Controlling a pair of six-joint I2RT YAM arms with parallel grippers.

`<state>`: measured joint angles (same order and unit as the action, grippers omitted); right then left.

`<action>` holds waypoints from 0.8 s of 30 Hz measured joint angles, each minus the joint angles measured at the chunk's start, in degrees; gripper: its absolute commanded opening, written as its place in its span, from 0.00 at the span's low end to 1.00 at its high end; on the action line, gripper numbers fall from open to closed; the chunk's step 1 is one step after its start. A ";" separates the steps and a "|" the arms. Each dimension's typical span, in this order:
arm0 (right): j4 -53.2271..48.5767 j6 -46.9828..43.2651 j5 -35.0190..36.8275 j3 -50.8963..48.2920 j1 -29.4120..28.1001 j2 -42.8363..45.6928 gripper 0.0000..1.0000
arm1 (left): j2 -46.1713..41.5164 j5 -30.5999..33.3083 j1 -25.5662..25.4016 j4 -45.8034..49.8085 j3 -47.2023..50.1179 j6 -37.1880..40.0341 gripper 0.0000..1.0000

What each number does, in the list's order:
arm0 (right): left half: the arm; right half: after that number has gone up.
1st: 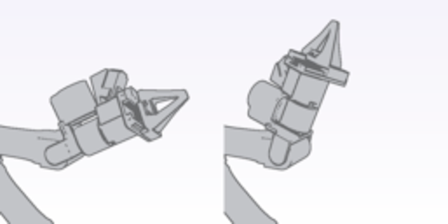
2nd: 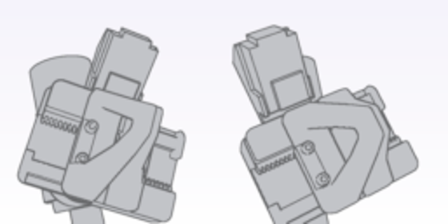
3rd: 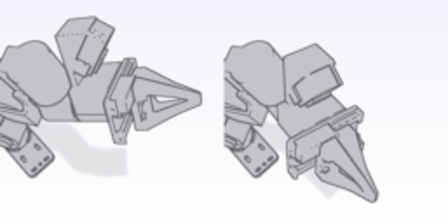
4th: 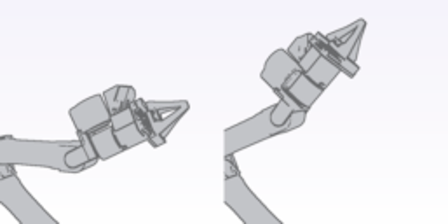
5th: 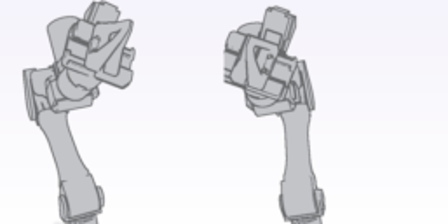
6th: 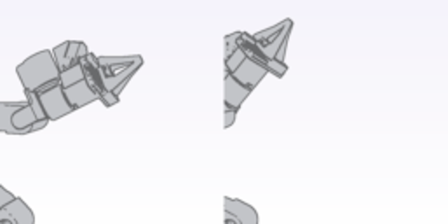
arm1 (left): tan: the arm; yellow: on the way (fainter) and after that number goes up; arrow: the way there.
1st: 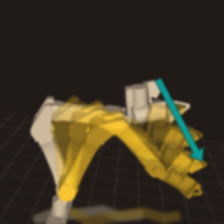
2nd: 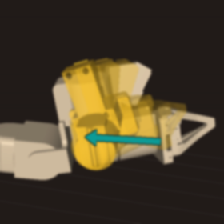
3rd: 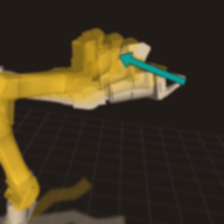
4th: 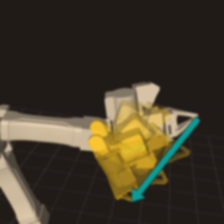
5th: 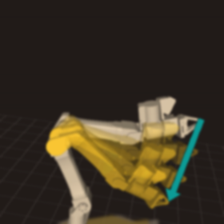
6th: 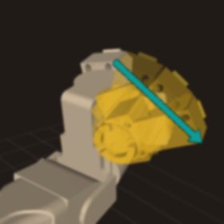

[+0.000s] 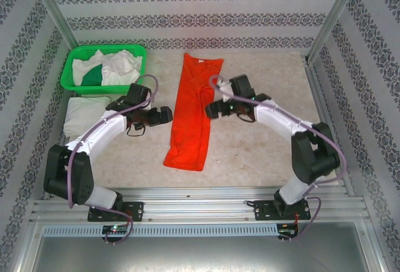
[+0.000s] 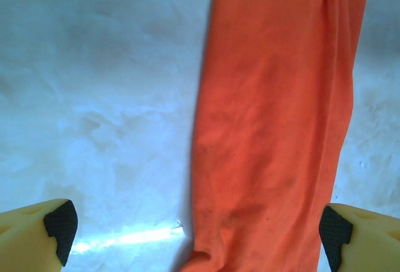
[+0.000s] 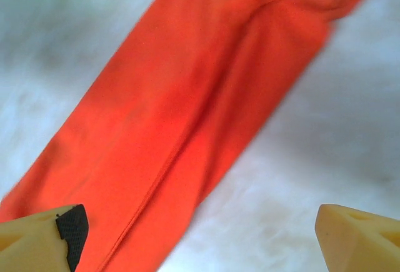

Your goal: Fold and stack the t-shirts

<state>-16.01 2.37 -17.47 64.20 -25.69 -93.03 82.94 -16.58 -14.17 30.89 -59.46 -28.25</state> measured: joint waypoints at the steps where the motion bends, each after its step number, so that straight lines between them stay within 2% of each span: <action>1: 0.02 -2.08 -0.39 -1.51 -1.97 1.60 0.90 | -0.22 -0.66 1.29 -0.31 0.00 0.04 1.00; 6: -0.44 -12.09 -1.29 -3.58 -14.51 5.25 0.88 | -0.31 -3.63 6.99 -1.64 0.02 0.02 1.00; 11: -3.69 -19.02 0.76 -2.29 -24.20 2.49 0.86 | -0.33 -5.77 7.93 -2.71 0.35 0.44 1.00; 16: -6.84 -24.41 4.52 0.42 -28.74 -4.13 0.82 | -0.70 -7.02 9.05 -3.13 1.46 0.63 1.00; 24: -8.59 -28.26 6.64 1.86 -32.33 -10.56 0.74 | -3.37 -7.41 9.86 -3.10 2.67 0.87 1.00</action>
<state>-24.60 -25.89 -10.83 66.06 -58.02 -103.59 79.57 -23.99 -4.32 27.79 -56.80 -27.38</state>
